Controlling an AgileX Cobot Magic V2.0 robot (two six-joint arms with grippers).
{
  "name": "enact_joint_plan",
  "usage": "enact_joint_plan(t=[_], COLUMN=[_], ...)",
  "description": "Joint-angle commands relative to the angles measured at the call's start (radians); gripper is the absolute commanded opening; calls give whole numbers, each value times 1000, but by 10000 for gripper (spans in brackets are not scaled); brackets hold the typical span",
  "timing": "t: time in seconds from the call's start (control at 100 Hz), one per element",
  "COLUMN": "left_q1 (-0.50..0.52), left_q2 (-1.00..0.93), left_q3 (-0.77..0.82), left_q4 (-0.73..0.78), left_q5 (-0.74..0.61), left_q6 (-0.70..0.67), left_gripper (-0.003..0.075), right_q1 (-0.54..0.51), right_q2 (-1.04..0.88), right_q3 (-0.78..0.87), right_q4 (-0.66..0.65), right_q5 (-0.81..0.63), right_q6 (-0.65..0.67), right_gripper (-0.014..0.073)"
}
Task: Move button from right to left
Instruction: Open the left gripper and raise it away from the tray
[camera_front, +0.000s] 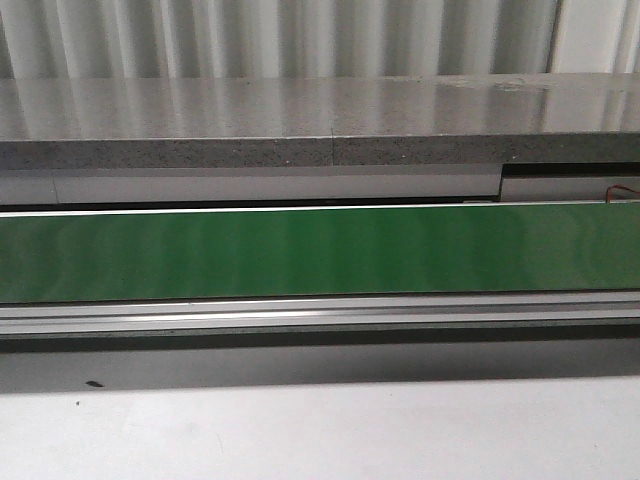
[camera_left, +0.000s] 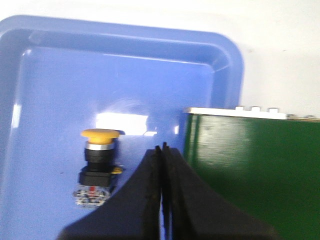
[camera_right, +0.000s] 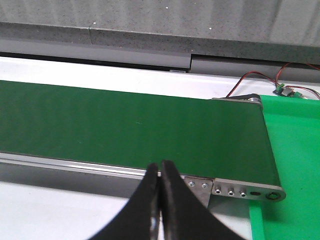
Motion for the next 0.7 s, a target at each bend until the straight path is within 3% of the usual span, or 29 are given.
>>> enact_joint_plan(t=[0.0,0.31,0.69], left_q1=[-45,-207,-333], left_q2=[-116,-393,-799], left_q3=[36,329,636], left_q4=[-49,-137,-150], left_q5=[-82,-273,-398], left_q6=[-20,-20,-20], left_gripper=[-21,-21,-20], right_q1=[2,2,2], right_q2=[6,6,6], right_q3=[-25,-25,-25], right_q4=[-1,-1,-1], right_q5=[-80,-79,-79], right_q6=[-10,-10,-10], right_gripper=[-68,-68,-68])
